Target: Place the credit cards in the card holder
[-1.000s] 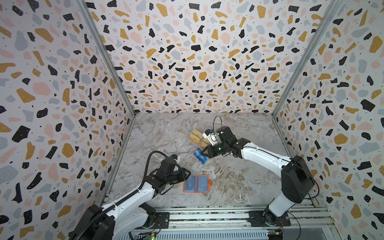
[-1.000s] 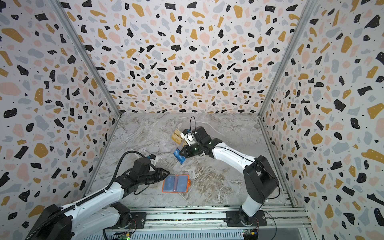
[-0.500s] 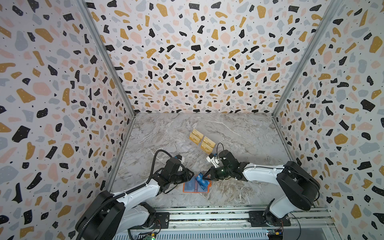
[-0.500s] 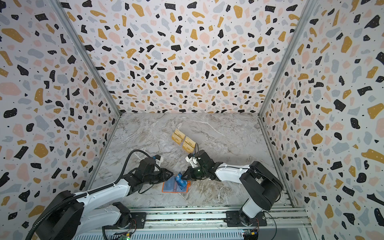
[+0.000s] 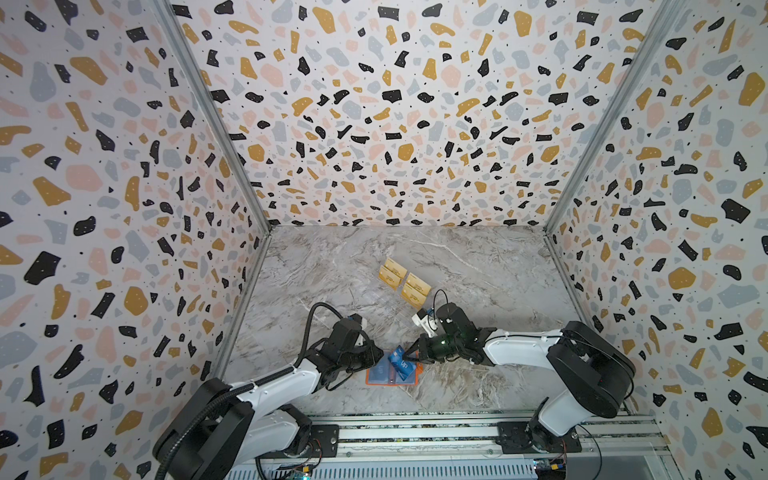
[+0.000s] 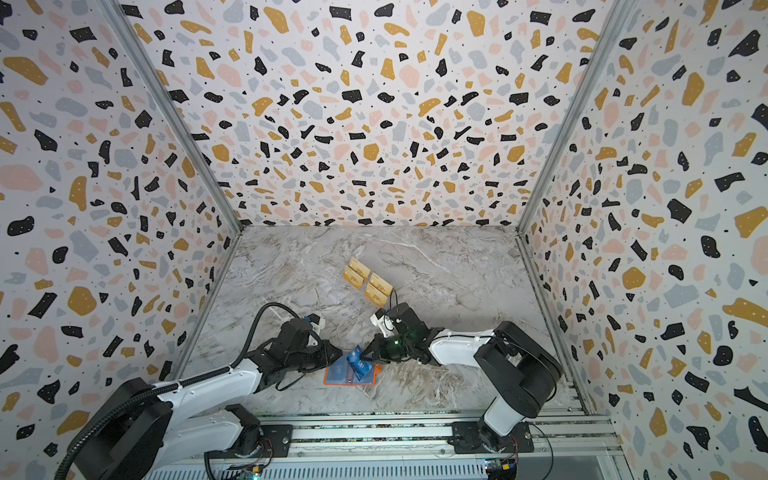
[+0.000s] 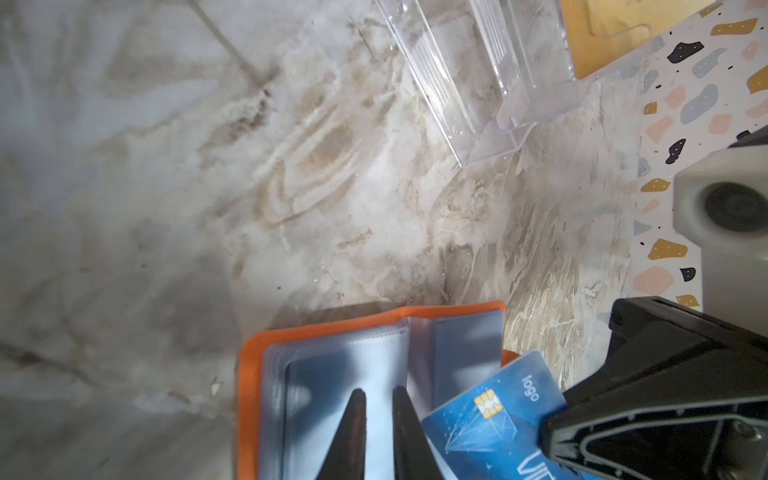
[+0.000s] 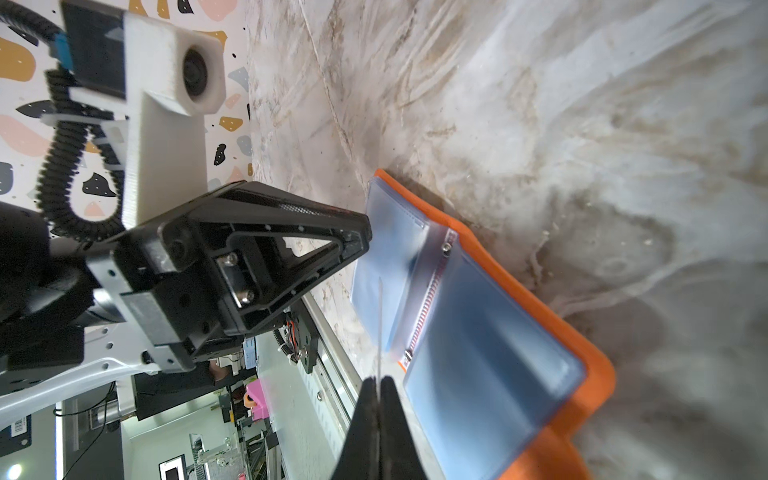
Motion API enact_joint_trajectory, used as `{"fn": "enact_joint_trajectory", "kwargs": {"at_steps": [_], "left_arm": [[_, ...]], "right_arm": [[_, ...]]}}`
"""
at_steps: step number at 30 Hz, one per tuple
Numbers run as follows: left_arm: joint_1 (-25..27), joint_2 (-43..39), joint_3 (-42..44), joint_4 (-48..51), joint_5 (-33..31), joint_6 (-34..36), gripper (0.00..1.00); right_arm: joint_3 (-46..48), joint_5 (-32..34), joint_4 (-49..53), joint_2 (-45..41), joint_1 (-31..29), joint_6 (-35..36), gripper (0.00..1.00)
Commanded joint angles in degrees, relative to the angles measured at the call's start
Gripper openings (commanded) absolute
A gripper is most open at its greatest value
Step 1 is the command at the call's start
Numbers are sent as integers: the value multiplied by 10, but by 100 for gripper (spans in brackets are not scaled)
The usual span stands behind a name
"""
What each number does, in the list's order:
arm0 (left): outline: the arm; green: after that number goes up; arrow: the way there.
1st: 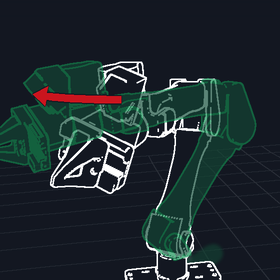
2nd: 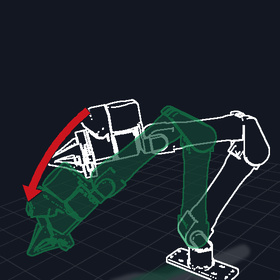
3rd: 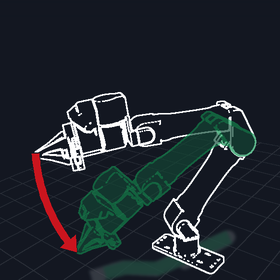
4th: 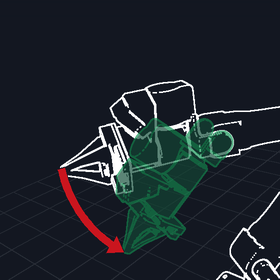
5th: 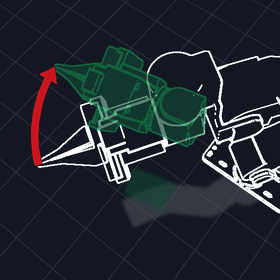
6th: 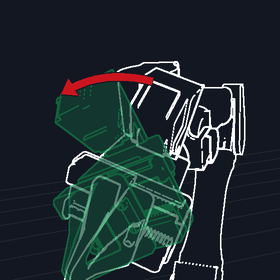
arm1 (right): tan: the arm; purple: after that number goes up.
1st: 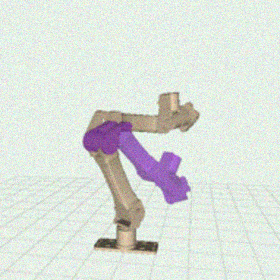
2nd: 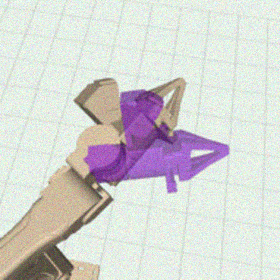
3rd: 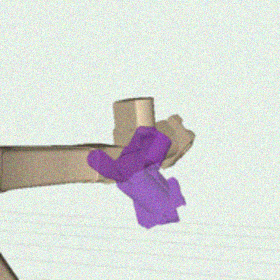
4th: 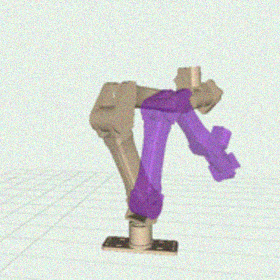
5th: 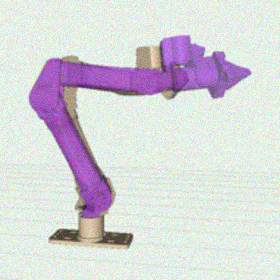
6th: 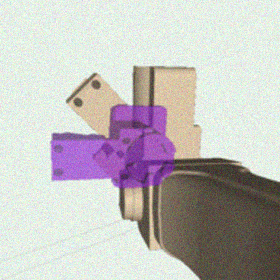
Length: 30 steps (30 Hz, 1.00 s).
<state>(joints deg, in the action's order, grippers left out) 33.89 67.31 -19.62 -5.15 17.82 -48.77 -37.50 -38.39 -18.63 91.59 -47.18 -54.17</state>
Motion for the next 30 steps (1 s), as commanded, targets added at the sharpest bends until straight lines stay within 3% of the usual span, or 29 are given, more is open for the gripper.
{"fn": "enact_joint_trajectory", "kwargs": {"at_steps": [1,30], "left_arm": [[3,3,11,4,-7,10,15],[3,5,-3,39,-15,28,15]], "right_arm": [[10,2,-7,2,-5,-8,0],[24,14,-47,8,-5,-18,0]]}}
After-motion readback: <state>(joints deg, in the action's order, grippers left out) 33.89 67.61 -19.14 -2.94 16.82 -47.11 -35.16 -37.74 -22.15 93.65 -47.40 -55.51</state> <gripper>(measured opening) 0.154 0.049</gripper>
